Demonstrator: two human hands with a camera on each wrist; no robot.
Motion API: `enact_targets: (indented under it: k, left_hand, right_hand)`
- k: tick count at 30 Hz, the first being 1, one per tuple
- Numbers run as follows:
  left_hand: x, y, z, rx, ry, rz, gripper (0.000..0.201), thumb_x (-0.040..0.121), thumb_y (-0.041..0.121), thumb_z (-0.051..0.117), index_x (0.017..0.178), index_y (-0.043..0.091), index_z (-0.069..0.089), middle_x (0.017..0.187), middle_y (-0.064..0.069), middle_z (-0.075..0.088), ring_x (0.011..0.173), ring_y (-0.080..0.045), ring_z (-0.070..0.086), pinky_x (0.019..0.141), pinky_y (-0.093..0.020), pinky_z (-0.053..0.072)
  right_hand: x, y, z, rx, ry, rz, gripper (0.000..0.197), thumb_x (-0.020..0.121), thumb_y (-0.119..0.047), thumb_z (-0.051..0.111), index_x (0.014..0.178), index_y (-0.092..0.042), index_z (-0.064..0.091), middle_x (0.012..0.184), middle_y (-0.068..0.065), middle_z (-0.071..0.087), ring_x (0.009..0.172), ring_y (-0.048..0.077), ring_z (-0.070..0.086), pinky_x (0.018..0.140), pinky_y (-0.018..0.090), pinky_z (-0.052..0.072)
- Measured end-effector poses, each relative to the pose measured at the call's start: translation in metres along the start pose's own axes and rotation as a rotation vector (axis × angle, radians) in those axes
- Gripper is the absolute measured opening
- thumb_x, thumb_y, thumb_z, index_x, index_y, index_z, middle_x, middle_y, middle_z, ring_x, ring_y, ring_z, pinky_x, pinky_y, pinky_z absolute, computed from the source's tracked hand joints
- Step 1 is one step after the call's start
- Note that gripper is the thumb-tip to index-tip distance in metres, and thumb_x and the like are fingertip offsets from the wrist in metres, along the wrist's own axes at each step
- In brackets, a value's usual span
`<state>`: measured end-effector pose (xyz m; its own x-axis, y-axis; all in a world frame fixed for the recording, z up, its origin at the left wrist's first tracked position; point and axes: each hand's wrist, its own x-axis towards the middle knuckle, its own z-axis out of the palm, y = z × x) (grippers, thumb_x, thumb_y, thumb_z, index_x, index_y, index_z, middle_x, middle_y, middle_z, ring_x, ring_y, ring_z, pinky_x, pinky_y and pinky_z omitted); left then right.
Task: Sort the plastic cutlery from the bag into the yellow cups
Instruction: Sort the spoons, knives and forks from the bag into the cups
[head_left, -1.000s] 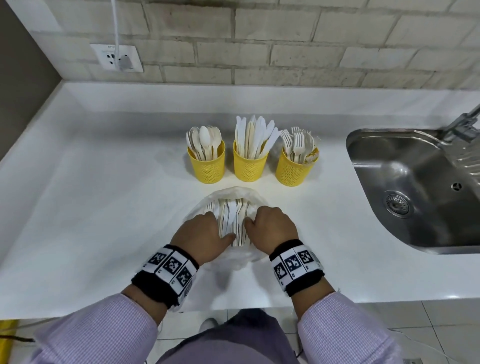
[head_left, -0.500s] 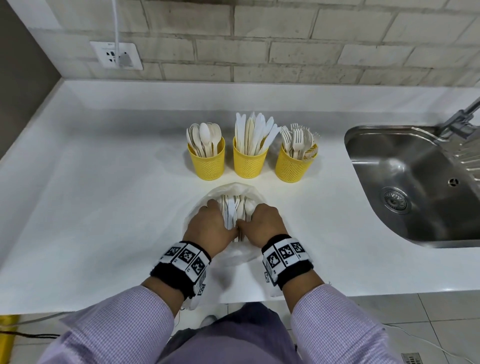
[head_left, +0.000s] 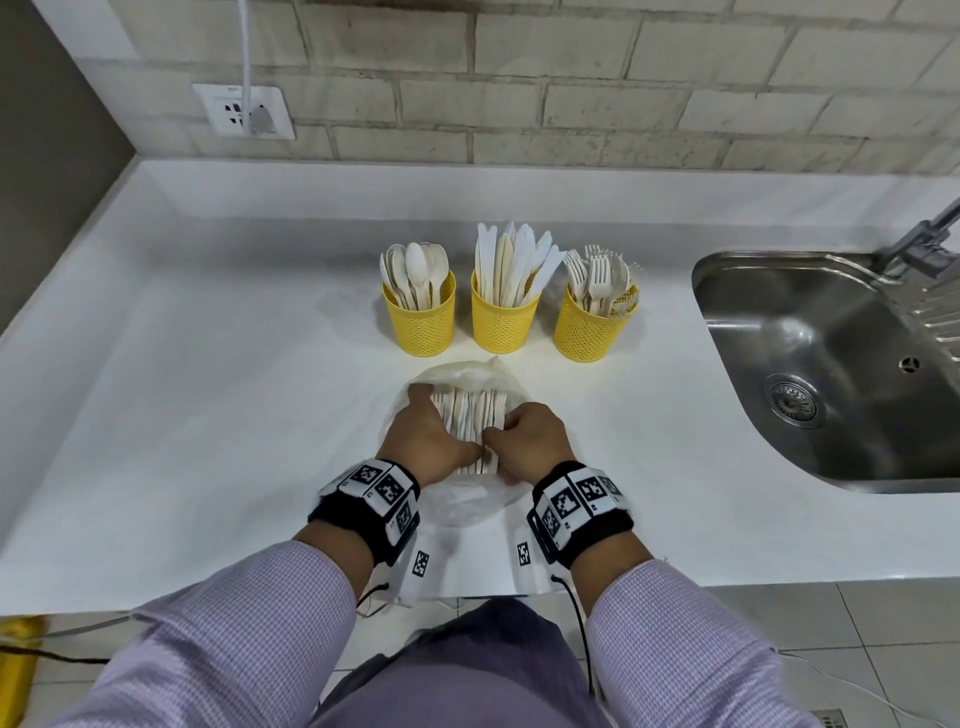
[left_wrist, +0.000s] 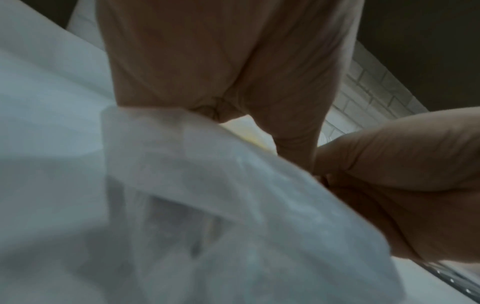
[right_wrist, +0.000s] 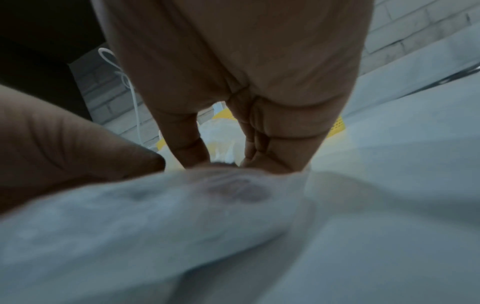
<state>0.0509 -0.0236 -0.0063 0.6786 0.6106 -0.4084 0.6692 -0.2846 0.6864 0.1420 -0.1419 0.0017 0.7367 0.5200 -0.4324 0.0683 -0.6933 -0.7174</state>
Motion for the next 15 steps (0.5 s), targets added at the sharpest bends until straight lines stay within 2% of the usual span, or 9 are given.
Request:
enact_targets:
  k: [3, 6, 8, 10, 12, 13, 15]
  left_hand:
    - [0.0026, -0.0017, 0.0006, -0.039, -0.037, -0.007, 0.101, 0.073, 0.024, 0.088, 0.151, 0.011, 0.025, 0.126, -0.005, 0.062, 0.119, -0.024, 0.061, 0.095, -0.032, 0.048]
    - [0.0032, -0.0029, 0.0003, -0.023, -0.077, -0.013, 0.091, 0.076, 0.023, 0.084, 0.148, 0.014, 0.03, 0.117, 0.001, 0.06, 0.107, -0.019, 0.06, 0.087, -0.03, 0.046]
    - [0.0032, -0.0036, -0.0007, -0.037, -0.083, -0.018, 0.088, 0.074, 0.024, 0.085, 0.146, 0.015, 0.035, 0.12, 0.0, 0.063, 0.11, -0.02, 0.062, 0.09, -0.033, 0.05]
    - [0.0024, -0.004, -0.0014, -0.063, -0.077, -0.02, 0.088, 0.071, 0.025, 0.086, 0.144, 0.015, 0.038, 0.125, -0.002, 0.065, 0.114, -0.022, 0.064, 0.096, -0.036, 0.052]
    - [0.0018, -0.0032, -0.0025, -0.101, -0.071, -0.023, 0.087, 0.071, 0.023, 0.087, 0.145, 0.015, 0.04, 0.128, -0.001, 0.064, 0.115, -0.02, 0.063, 0.095, -0.033, 0.05]
    - [0.001, -0.0024, -0.0033, -0.118, -0.073, -0.021, 0.084, 0.073, 0.02, 0.086, 0.144, 0.014, 0.04, 0.127, 0.0, 0.063, 0.113, -0.019, 0.062, 0.093, -0.031, 0.049]
    - [-0.0017, -0.0005, -0.0049, -0.149, -0.091, -0.032, 0.08, 0.075, 0.017, 0.083, 0.143, 0.014, 0.041, 0.126, 0.002, 0.063, 0.111, -0.017, 0.062, 0.092, -0.031, 0.049]
  right_hand:
    - [-0.0003, -0.0026, 0.001, 0.042, -0.002, 0.008, 0.025, 0.081, -0.021, 0.067, 0.062, -0.012, 0.054, 0.07, 0.015, 0.069, 0.072, 0.037, 0.072, 0.073, 0.047, 0.06]
    - [0.0005, -0.0027, 0.0017, 0.067, -0.003, -0.008, 0.027, 0.082, -0.017, 0.069, 0.06, -0.016, 0.054, 0.065, 0.005, 0.063, 0.077, 0.038, 0.071, 0.075, 0.049, 0.06]
    - [0.0018, -0.0026, 0.0014, 0.093, -0.005, -0.009, 0.024, 0.082, -0.014, 0.07, 0.063, -0.017, 0.056, 0.066, 0.002, 0.062, 0.075, 0.034, 0.069, 0.076, 0.049, 0.06]
    - [0.0038, -0.0005, 0.0014, 0.116, -0.006, -0.013, 0.019, 0.083, -0.013, 0.07, 0.07, -0.017, 0.058, 0.072, 0.0, 0.063, 0.076, 0.028, 0.066, 0.077, 0.045, 0.058]
    - [0.0051, 0.0021, 0.0015, 0.149, -0.01, -0.014, 0.009, 0.083, -0.014, 0.071, 0.084, -0.016, 0.062, 0.082, 0.001, 0.066, 0.085, 0.024, 0.067, 0.076, 0.038, 0.054]
    - [0.0057, 0.0038, 0.0017, 0.177, -0.013, -0.007, 0.011, 0.083, -0.014, 0.071, 0.09, -0.015, 0.063, 0.086, 0.001, 0.067, 0.085, 0.024, 0.067, 0.072, 0.035, 0.053]
    - [0.006, 0.006, 0.0031, 0.247, -0.028, 0.014, 0.012, 0.08, -0.011, 0.071, 0.089, -0.013, 0.064, 0.08, 0.002, 0.065, 0.072, 0.022, 0.063, 0.064, 0.032, 0.046]
